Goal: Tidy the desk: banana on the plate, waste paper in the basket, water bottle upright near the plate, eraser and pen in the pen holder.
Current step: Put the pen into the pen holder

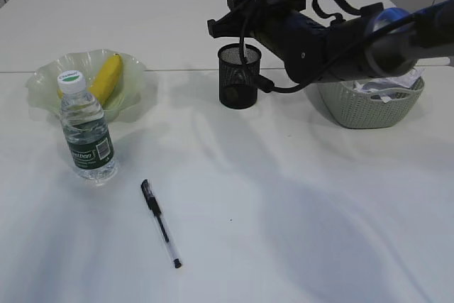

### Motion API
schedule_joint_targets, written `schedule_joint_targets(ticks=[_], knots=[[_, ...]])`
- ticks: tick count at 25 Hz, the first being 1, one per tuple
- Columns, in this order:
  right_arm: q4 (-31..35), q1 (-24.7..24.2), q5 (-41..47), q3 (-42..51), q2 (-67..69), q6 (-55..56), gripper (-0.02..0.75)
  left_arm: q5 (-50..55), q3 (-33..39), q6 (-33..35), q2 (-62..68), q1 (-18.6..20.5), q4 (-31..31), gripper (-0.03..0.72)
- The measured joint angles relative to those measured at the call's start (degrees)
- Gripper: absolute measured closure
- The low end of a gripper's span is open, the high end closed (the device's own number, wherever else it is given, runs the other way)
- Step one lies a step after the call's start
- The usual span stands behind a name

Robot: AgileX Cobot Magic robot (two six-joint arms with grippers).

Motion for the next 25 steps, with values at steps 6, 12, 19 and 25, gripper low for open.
schedule_joint_targets(ticks=[6,12,19,25], knots=[[0.5,0.0,-4.5,0.0,1.5,0.0,0.650,0.1,0.0,0.0,0.0,0.0,0.4,0.224],[0.5,0.0,-6.0,-2.6,4.4,0.0,0.650,0.2,0.0,0.0,0.0,0.0,1.0,0.224],[0.6,-0.4,-6.0,-7.3,7.6,0.0,0.650,0.2,0.0,0.0,0.0,0.0,2.0,0.224],[0.7,-1.5,-5.9,-9.1,9.5,0.1,0.650,0.4,0.0,0.0,0.0,0.0,2.1,0.224]])
